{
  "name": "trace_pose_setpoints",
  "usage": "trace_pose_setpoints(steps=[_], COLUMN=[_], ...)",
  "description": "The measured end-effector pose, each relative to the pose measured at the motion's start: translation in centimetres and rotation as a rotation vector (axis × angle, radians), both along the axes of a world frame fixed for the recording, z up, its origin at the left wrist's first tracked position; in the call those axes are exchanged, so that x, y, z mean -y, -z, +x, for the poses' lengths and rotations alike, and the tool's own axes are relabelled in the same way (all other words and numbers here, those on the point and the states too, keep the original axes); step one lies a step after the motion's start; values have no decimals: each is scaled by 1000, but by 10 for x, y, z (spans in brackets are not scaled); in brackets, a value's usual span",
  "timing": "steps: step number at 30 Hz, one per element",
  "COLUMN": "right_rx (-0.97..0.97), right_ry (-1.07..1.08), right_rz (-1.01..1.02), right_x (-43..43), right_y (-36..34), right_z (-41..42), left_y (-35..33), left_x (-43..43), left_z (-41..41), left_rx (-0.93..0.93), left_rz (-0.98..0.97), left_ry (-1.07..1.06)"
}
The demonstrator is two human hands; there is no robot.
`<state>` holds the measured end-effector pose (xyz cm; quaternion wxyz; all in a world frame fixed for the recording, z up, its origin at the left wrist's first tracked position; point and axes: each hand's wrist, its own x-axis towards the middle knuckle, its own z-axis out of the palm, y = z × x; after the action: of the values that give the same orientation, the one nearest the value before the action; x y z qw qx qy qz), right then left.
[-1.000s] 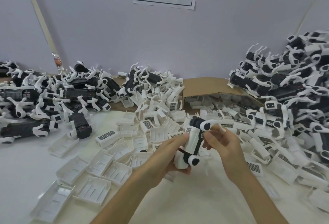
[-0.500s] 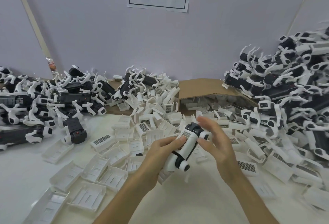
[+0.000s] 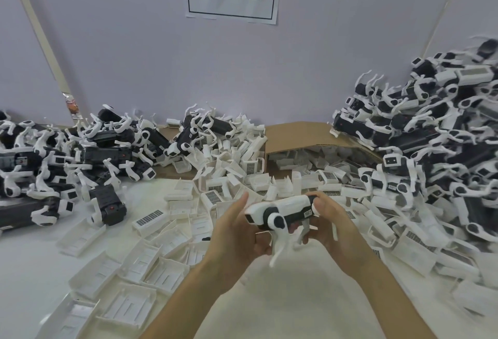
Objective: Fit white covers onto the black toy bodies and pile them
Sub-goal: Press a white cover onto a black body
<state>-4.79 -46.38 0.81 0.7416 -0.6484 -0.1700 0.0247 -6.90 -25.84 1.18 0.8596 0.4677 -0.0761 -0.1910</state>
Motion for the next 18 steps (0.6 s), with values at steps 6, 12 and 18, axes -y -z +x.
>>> trace_pose_setpoints(steps=[6, 12, 18], right_rx=[-59, -160, -160], right_ry=[-5, -156, -266], right_rz=[14, 37, 28], right_x=[-3, -10, -11], right_y=[1, -2, -1], right_z=[-2, -6, -9], left_y=[0, 4, 1], left_x=[-1, -7, -7], left_z=[0, 2, 3], left_rx=[49, -40, -35], left_rz=[48, -145, -158], left_ry=[-56, -126, -175])
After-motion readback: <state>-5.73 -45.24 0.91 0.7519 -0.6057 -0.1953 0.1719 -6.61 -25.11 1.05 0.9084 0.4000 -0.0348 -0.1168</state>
